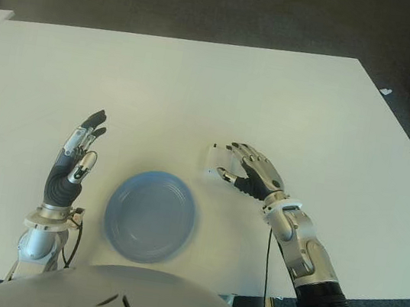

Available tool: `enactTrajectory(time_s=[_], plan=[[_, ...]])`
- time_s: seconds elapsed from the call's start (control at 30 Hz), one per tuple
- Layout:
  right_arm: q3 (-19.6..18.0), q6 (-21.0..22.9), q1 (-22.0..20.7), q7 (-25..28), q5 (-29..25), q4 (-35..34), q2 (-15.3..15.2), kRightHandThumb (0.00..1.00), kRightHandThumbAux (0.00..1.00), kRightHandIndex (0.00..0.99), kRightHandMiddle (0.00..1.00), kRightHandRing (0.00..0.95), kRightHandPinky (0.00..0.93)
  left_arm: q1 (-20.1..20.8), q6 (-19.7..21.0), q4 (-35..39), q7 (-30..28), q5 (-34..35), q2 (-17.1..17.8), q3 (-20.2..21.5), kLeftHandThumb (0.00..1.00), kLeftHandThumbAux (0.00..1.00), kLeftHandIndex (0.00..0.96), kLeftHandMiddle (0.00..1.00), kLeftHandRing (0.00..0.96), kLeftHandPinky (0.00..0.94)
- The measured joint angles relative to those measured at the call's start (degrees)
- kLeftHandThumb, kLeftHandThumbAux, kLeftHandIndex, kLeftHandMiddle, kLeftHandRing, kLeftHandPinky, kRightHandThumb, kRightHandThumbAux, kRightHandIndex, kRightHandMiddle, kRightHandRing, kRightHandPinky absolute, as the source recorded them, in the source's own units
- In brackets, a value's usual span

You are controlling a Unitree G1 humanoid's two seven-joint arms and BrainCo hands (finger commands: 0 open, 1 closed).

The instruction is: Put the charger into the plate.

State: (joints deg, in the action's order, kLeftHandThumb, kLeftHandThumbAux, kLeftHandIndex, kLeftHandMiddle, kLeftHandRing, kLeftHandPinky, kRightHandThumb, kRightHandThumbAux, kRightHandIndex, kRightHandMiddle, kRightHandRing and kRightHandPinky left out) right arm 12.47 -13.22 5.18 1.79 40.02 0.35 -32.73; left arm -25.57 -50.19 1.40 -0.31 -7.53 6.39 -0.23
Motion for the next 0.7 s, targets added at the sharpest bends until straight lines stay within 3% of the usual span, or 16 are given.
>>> enactTrajectory(time_s=[0.7], plan=[[0.5,-4.4,-2.9,1.0,-1.2,4.6,-0.6,0.295,0.119,0.000,0.000,0.000,0.000,-0.3,1.0,1.0,0.1,-2.1,-1.1,0.6,0.170,0.188,0.084,0.046,0.008,0.007]])
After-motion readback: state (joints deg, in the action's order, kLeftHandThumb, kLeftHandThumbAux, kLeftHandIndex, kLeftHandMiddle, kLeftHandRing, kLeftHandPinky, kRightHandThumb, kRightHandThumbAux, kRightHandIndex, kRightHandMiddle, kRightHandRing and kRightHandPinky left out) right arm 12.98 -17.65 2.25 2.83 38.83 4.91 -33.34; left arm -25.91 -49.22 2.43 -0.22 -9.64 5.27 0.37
